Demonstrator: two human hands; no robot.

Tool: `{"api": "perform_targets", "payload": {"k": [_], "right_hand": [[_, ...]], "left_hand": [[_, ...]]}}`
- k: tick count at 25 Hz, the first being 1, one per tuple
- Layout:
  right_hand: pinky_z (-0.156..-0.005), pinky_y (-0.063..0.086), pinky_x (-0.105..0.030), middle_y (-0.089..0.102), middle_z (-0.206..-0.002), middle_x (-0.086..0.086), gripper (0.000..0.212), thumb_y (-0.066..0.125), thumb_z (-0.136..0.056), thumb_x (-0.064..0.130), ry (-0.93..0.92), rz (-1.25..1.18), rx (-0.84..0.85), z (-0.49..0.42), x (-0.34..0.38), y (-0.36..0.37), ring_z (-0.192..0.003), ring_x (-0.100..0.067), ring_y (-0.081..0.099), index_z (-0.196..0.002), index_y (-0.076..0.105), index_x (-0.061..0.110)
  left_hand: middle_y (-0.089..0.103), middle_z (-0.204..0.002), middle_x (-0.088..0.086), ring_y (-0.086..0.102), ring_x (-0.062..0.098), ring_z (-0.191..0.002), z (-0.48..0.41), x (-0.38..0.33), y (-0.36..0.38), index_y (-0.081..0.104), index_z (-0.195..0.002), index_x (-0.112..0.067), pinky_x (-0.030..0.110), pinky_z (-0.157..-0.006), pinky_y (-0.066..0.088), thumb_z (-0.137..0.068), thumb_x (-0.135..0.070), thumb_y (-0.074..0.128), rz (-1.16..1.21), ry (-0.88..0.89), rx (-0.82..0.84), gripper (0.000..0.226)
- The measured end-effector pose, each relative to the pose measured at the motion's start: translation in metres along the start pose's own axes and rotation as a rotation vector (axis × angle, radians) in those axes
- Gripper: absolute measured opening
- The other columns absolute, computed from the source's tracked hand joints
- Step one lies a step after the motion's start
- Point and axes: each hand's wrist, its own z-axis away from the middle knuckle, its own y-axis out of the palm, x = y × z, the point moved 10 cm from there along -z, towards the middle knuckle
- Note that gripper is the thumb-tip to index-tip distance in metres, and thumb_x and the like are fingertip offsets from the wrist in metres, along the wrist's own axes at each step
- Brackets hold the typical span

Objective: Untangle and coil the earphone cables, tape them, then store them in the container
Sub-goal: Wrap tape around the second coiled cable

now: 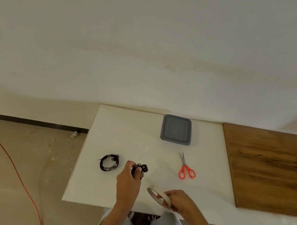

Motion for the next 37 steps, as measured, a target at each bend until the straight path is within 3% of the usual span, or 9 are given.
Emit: {"api": "perform_targets", "payload": {"k": [5,8,10,13,18,23,26,30,37], "right_hand": [[-0.063,0.045,-0.01,0.068,-0.085,0.004,0.016,0.068,-0.082,0.009,-0.247,-0.064,-0.156,-0.003,0.006,-0.02,-0.081,-0.014,0.062,-0.089,0.072,0.023],[-0.067,0.045,-0.015,0.065,-0.088,-0.004,0.01,0.07,-0.083,0.007,-0.4,-0.019,-0.674,0.015,0.016,-0.077,-0.087,-0.026,0.062,-0.089,0.068,0.014],[-0.077,0.051,-0.032,0.063,-0.102,-0.013,0.022,0.069,-0.083,0.005,-0.465,0.112,-0.9,0.021,0.03,-0.099,-0.097,-0.032,0.057,-0.105,0.065,0.005],[-0.083,0.053,-0.039,0.067,-0.11,-0.014,0.029,0.067,-0.086,0.014,-0.422,0.291,-0.871,0.005,0.041,-0.105,-0.102,-0.031,0.058,-0.113,0.065,0.003],[-0.065,0.053,-0.033,0.068,-0.094,-0.015,0.02,0.071,-0.083,0.008,-0.424,0.399,-0.955,0.014,0.034,-0.099,-0.086,-0.029,0.06,-0.101,0.068,0.002],[-0.068,0.053,-0.037,0.065,-0.101,-0.015,0.026,0.067,-0.087,0.017,-0.486,0.29,-0.911,0.015,0.038,-0.1,-0.09,-0.03,0.059,-0.108,0.062,0.003],[-0.07,0.05,-0.032,0.06,-0.102,-0.012,0.028,0.066,-0.088,0.021,-0.404,0.305,-0.833,0.005,0.041,-0.095,-0.09,-0.025,0.055,-0.111,0.059,0.007],[-0.055,0.036,-0.019,0.058,-0.081,-0.003,0.015,0.071,-0.083,0.014,-0.351,0.173,-0.829,0.007,0.025,-0.096,-0.07,-0.018,0.054,-0.096,0.066,0.007],[-0.055,0.041,-0.027,0.053,-0.084,-0.003,0.01,0.054,-0.095,0.015,-0.275,0.208,-0.738,-0.001,0.011,-0.074,-0.068,-0.018,0.051,-0.09,0.049,0.007]], "left_hand": [[0.071,-0.077,-0.003,0.063,-0.002,-0.071,-0.002,0.004,0.011,0.052,-0.094,-0.018,0.006,-0.057,0.044,-0.097,-0.018,0.053,0.044,-0.012,0.047,0.002],[0.071,-0.074,-0.004,0.062,-0.006,-0.068,-0.003,0.002,0.011,0.053,-0.094,-0.016,0.004,-0.059,0.043,-0.096,-0.018,0.053,0.066,-0.008,0.053,0.003],[0.071,-0.074,-0.004,0.062,-0.008,-0.066,-0.002,0.0,0.012,0.054,-0.093,-0.016,0.004,-0.058,0.042,-0.096,-0.018,0.053,0.084,-0.005,0.057,0.004],[0.071,-0.073,-0.004,0.063,-0.007,-0.068,0.001,-0.001,0.012,0.054,-0.094,-0.017,0.005,-0.058,0.042,-0.096,-0.02,0.053,0.097,-0.007,0.062,0.004],[0.073,-0.078,-0.003,0.065,-0.003,-0.068,0.001,-0.002,0.016,0.053,-0.094,-0.017,0.006,-0.06,0.045,-0.096,-0.02,0.053,0.101,-0.005,0.098,0.004],[0.073,-0.079,-0.003,0.065,-0.008,-0.072,0.0,-0.006,0.019,0.054,-0.096,-0.016,0.008,-0.062,0.048,-0.096,-0.018,0.054,0.096,0.021,0.129,0.003],[0.072,-0.078,-0.004,0.064,-0.011,-0.072,0.001,-0.008,0.018,0.053,-0.096,-0.018,0.006,-0.062,0.047,-0.096,-0.019,0.054,0.076,0.038,0.122,0.002],[0.073,-0.078,-0.004,0.063,-0.01,-0.069,0.001,-0.009,0.018,0.053,-0.096,-0.018,0.005,-0.061,0.045,-0.096,-0.02,0.054,0.079,0.018,0.117,0.002],[0.073,-0.076,-0.003,0.066,-0.005,-0.074,-0.007,-0.02,0.022,0.053,-0.092,-0.019,0.01,-0.062,0.047,-0.096,-0.019,0.054,0.124,0.052,0.187,0.003]]}}
